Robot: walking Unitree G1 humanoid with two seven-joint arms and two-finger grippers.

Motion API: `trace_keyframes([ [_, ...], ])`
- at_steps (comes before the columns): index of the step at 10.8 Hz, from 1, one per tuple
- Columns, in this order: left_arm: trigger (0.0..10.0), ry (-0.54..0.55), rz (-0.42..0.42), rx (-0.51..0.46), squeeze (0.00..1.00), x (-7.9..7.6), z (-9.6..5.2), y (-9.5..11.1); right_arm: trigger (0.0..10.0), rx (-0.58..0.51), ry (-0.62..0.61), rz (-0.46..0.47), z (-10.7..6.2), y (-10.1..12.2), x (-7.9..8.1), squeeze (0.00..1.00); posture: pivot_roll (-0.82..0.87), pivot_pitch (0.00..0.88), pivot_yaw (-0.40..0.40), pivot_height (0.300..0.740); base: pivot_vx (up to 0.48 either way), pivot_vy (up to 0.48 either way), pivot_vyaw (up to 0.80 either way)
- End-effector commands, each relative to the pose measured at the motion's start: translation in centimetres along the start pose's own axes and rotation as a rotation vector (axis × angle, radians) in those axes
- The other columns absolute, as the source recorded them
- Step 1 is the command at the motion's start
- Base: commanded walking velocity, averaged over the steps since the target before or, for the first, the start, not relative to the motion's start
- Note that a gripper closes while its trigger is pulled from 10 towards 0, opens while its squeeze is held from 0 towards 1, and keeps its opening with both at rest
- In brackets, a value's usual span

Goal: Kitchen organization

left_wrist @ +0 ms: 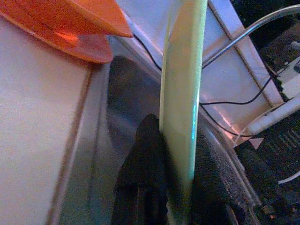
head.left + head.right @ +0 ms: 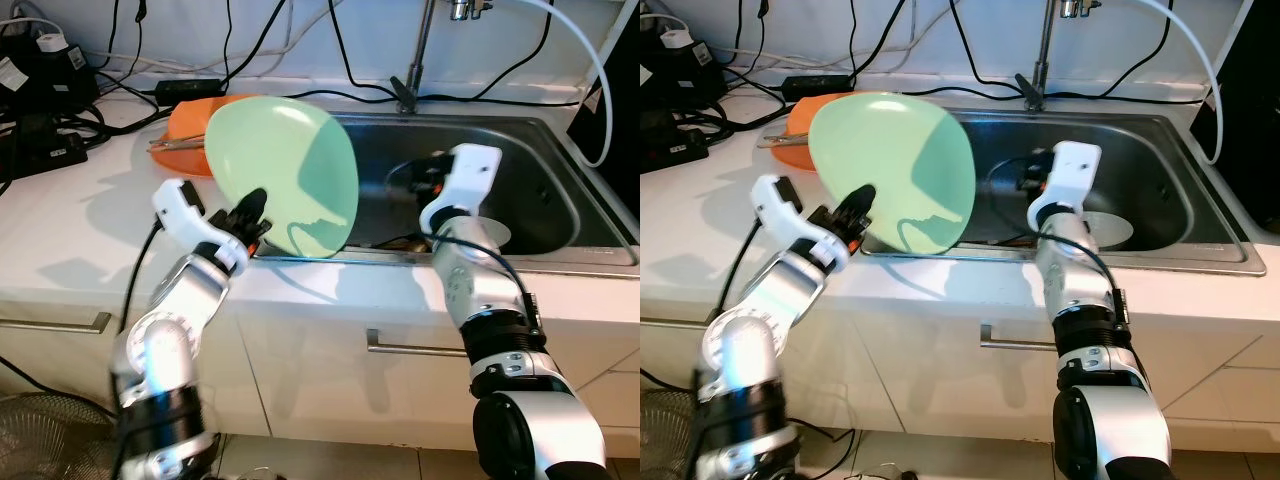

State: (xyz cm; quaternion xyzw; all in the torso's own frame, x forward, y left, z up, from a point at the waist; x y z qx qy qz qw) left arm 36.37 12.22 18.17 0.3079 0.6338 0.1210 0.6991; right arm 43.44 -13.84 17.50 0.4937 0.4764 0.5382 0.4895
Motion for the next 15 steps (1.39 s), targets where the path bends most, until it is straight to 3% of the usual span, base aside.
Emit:
trace_keyframes([
  [1, 10.0, -0.054, 0.017, -0.015, 0.0, -1.5, 0.5, 0.3, 10.0, -0.024, 0.009, 0.034, 0.1, 0.9, 0.0, 0.3, 0.12, 0.0, 0.048, 0.74, 0.0, 0.0, 0.0],
  [2, 10.0, -0.061, 0.009, -0.023, 0.0, -1.7, 0.7, 0.2, 10.0, -0.043, 0.027, 0.096, 0.1, 1.3, -0.1, 1.0, 0.12, 0.0, 0.052, 0.74, 0.0, 0.0, 0.0],
  [4, 10.0, -0.078, 0.001, -0.033, 0.0, -2.1, 1.2, 0.3, 10.0, -0.087, 0.062, 0.192, -0.2, 2.4, 0.0, 1.0, 0.11, 0.0, 0.053, 0.74, 0.0, 0.0, 0.0],
  [7, 10.0, -0.096, -0.024, -0.05, 0.0, -2.5, 1.6, 0.3, 10.0, -0.063, 0.069, 0.287, -0.2, 1.9, -0.7, 1.0, 0.1, 0.0, 0.051, 0.74, 0.0, 0.0, 0.0],
  [15, 10.0, -0.115, -0.04, -0.065, 0.0, -2.9, 1.7, 0.4, 10.0, -0.03, 0.096, 0.292, -0.5, 1.1, -0.2, 1.0, 0.11, 0.0, 0.047, 0.74, 0.0, 0.0, 0.0],
])
Point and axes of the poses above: a point about 5 cm out from each wrist's last joint towards the gripper, its own z axis pointing out of the wrist towards the gripper, its own y axis along the axis of the wrist's last joint, x = y × z, the point moved 5 cm from there along z, pointing out of the wrist towards the gripper, and after that the axes turned 8 degrees about -z, right-handed, at the moved point
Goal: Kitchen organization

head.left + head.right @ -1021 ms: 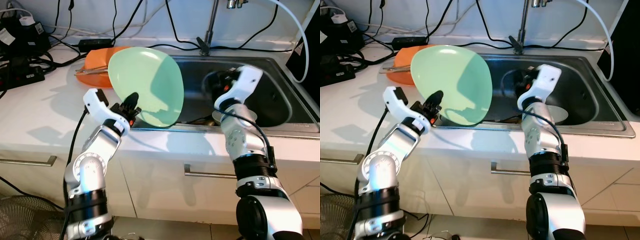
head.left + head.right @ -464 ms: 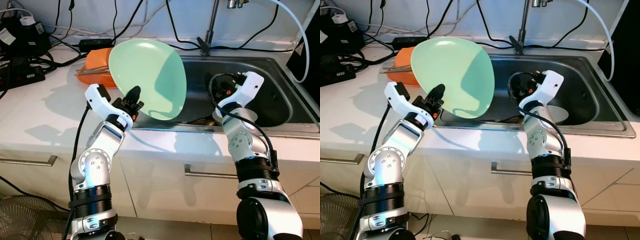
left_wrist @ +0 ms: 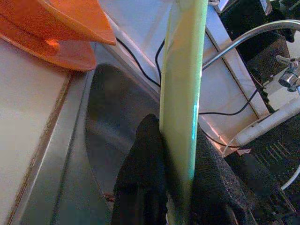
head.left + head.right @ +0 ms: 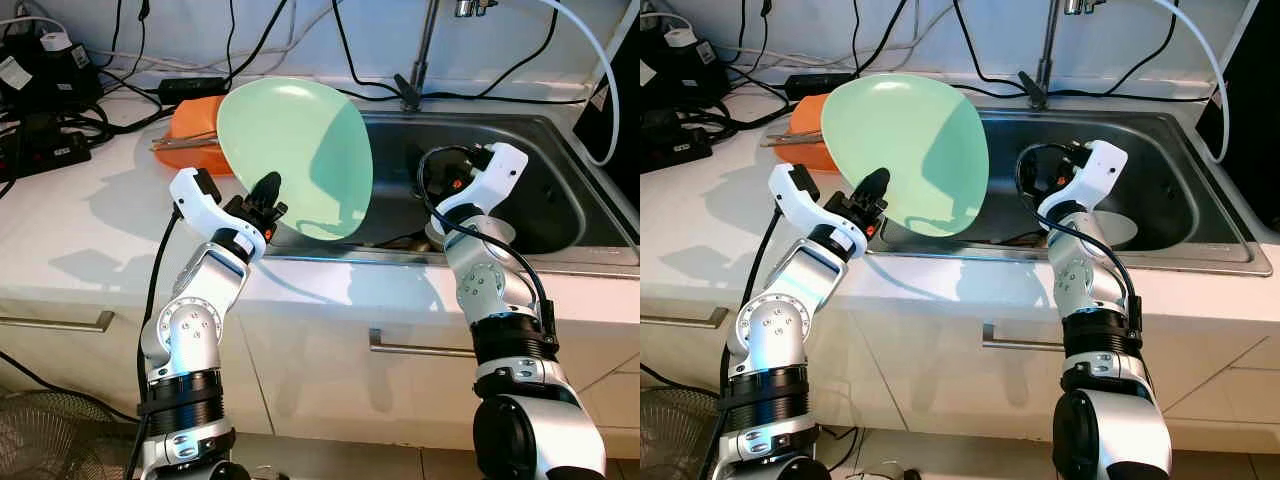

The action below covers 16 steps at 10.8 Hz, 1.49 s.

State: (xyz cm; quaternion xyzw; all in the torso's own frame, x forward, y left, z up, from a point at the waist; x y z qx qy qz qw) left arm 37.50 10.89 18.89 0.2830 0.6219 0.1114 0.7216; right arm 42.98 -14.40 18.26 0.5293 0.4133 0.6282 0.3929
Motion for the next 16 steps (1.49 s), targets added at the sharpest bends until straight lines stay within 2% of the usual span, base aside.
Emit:
trace_keyframes([
  [1, 10.0, -0.07, 0.002, -0.024, 0.0, -1.8, 0.4, 0.7, 10.0, -0.005, 0.016, 0.002, -0.1, 0.2, 0.3, 1.0, 0.11, 0.0, 0.047, 0.74, 0.0, 0.0, 0.0],
  [4, 10.0, -0.07, 0.002, -0.024, 0.0, -1.8, 0.4, 0.7, 10.0, -0.005, 0.016, 0.002, -0.1, 0.2, 0.3, 1.0, 0.11, 0.0, 0.047, 0.74, 0.0, 0.0, 0.0],
  [5, 10.0, -0.123, 0.039, 0.004, 0.0, -2.7, 0.6, 0.0, 10.0, 0.036, 0.089, 0.036, -0.3, -0.8, 1.6, 0.0, 0.12, 0.0, 0.043, 0.74, 0.0, 0.0, 0.0],
  [6, 10.0, -0.16, 0.127, 0.035, 0.0, -3.3, 0.9, -0.8, 10.0, 0.071, 0.184, 0.077, -0.6, -1.7, 3.2, 0.0, 0.12, 0.0, 0.044, 0.74, 0.0, 0.0, 0.0],
  [9, 10.0, -0.134, 0.201, 0.01, 0.0, -2.8, 1.1, -0.2, 10.0, 0.073, 0.195, 0.074, -0.6, -1.9, 3.5, 0.0, 0.12, 0.0, 0.046, 0.74, 0.0, 0.0, 0.0],
  [12, 10.0, -0.136, 0.182, -0.046, 0.0, -2.5, 1.0, 1.3, 10.0, 0.074, 0.192, 0.08, -0.8, -1.8, 3.1, 0.0, 0.12, 0.0, 0.047, 0.74, 0.0, 0.0, 0.0],
  [13, 10.0, -0.176, 0.098, -0.084, 0.0, -2.7, 0.7, 2.4, 10.0, 0.085, 0.188, 0.095, -0.8, -2.1, 3.0, 0.0, 0.12, 0.0, 0.046, 0.74, 0.0, 0.0, 0.0],
  [15, 10.0, -0.181, 0.074, -0.088, 0.0, -2.4, 0.7, 2.7, 10.0, 0.091, 0.192, 0.106, -0.8, -2.2, 3.1, 0.0, 0.12, 0.0, 0.043, 0.74, 0.0, 0.0, 0.0],
  [16, 10.0, -0.188, 0.043, -0.078, 0.0, -2.1, 0.6, 2.6, 10.0, 0.095, 0.201, 0.153, -0.8, -2.2, 3.2, 0.0, 0.12, 0.0, 0.041, 0.74, 0.0, 0.0, 0.0],
])
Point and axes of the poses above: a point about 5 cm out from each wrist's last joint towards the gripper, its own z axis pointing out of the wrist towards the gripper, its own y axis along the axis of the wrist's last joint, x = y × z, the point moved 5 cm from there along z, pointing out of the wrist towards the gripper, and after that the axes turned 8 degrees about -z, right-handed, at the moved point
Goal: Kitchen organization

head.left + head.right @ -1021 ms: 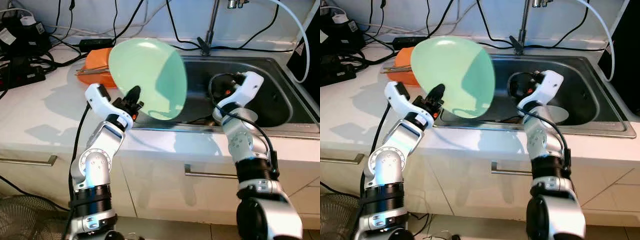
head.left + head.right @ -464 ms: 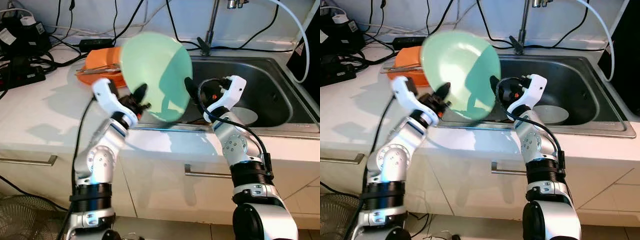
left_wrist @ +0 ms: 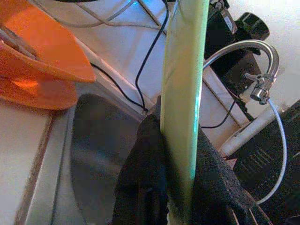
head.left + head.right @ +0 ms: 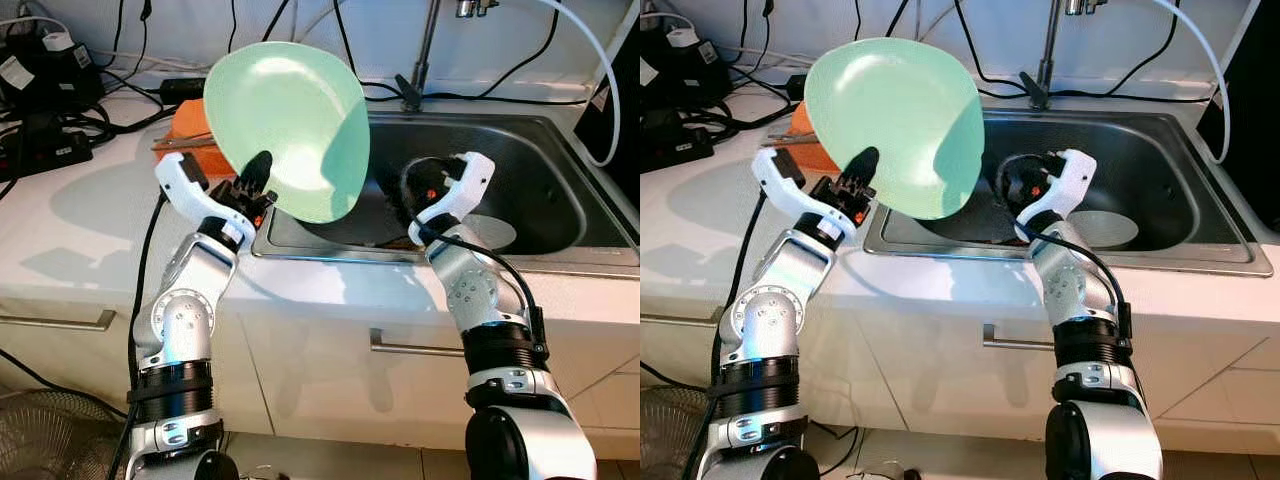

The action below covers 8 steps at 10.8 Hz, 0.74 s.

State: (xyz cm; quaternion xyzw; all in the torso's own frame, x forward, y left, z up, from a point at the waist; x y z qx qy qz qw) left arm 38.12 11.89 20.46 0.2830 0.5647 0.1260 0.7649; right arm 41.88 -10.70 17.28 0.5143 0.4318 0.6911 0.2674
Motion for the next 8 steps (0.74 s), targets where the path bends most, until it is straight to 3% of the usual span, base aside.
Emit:
trace_keyframes([
  [1, 10.0, -0.065, -0.012, -0.005, 0.0, -1.2, 0.4, 0.3, 10.0, -0.005, 0.03, 0.065, 0.0, 0.1, 0.4, 0.0, 0.12, 0.0, 0.04, 0.74, 0.0, 0.0, 0.0],
  [3, 10.0, -0.087, -0.031, 0.014, 0.0, -1.6, 0.4, -0.2, 10.0, -0.023, 0.115, 0.173, -0.1, 0.5, 1.6, 0.0, 0.12, 0.0, 0.04, 0.74, 0.0, 0.0, 0.0],
  [8, 10.0, -0.121, -0.086, 0.069, 0.0, -2.0, 0.2, -1.3, 10.0, 0.002, 0.136, 0.195, -0.4, -0.2, 1.7, 0.0, 0.12, 0.0, 0.038, 0.74, 0.0, 0.0, 0.0],
])
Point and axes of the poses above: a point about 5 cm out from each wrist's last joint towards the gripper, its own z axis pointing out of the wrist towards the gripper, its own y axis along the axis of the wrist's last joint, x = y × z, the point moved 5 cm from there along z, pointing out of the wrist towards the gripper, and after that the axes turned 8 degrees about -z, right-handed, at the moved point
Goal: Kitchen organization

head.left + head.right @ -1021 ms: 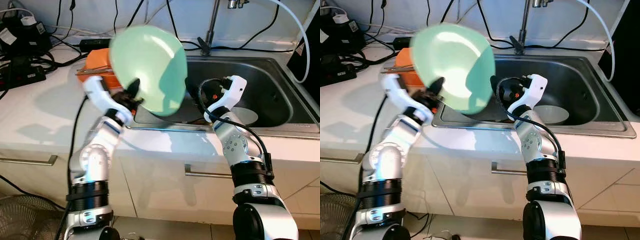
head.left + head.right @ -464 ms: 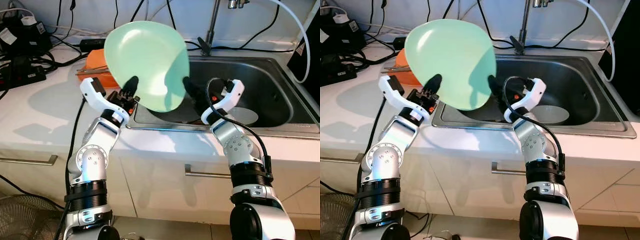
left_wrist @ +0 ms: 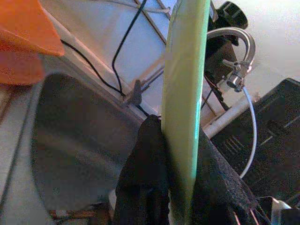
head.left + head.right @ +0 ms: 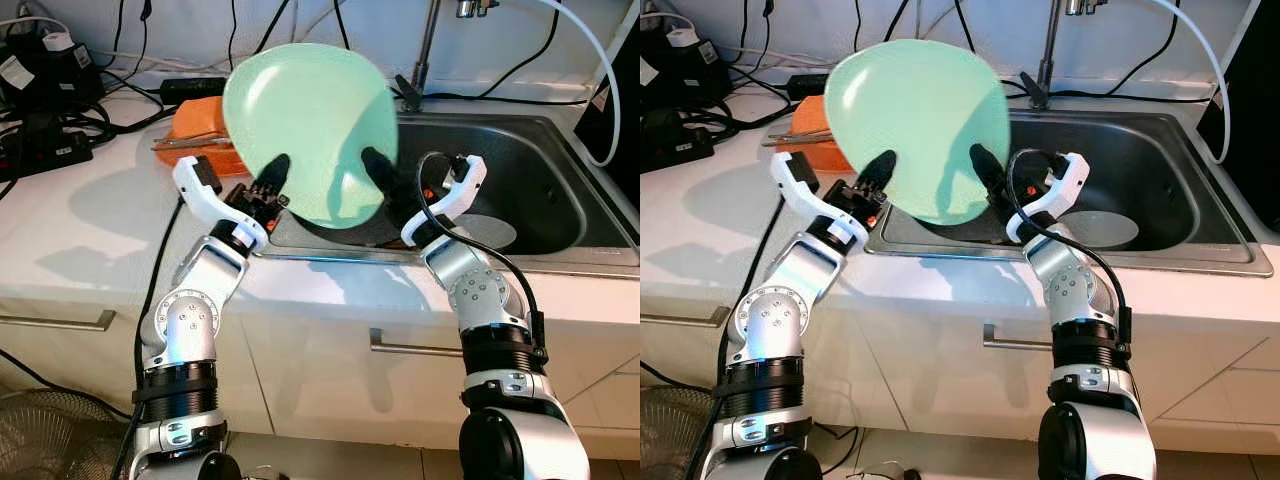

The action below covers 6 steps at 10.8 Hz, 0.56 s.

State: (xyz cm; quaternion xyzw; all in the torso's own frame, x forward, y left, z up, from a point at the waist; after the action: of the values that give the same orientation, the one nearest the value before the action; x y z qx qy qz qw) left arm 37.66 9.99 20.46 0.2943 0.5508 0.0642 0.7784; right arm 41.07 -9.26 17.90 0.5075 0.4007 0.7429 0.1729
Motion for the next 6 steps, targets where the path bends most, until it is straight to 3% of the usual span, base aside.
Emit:
trace_keyframes([
  [1, 10.0, -0.061, -0.006, 0.01, 0.0, -1.16, 0.13, 0.0, 10.0, 0.0, 0.002, 0.008, -0.17, -0.09, -0.09, 0.0, 0.12, 0.0, 0.039, 0.74, 0.0, 0.0, 0.0],
  [3, 10.0, -0.064, -0.007, 0.018, 0.0, -1.18, 0.12, -0.16, 10.0, -0.007, -0.003, 0.013, -0.14, -0.03, -0.14, 0.0, 0.12, 0.0, 0.041, 0.74, 0.0, 0.0, 0.0],
  [4, 10.0, -0.061, -0.007, 0.021, 0.0, -1.13, 0.15, -0.18, 0.0, -0.018, -0.023, 0.025, -0.11, 0.07, -0.41, 0.0, 0.12, 0.0, 0.041, 0.74, 0.0, 0.0, 0.0],
  [6, 10.0, -0.057, -0.009, 0.023, 0.0, -1.07, 0.14, -0.21, 0.0, -0.032, 0.004, 0.056, -0.07, 0.38, 0.0, 0.0, 0.12, 0.0, 0.041, 0.74, 0.0, 0.0, 0.0],
])
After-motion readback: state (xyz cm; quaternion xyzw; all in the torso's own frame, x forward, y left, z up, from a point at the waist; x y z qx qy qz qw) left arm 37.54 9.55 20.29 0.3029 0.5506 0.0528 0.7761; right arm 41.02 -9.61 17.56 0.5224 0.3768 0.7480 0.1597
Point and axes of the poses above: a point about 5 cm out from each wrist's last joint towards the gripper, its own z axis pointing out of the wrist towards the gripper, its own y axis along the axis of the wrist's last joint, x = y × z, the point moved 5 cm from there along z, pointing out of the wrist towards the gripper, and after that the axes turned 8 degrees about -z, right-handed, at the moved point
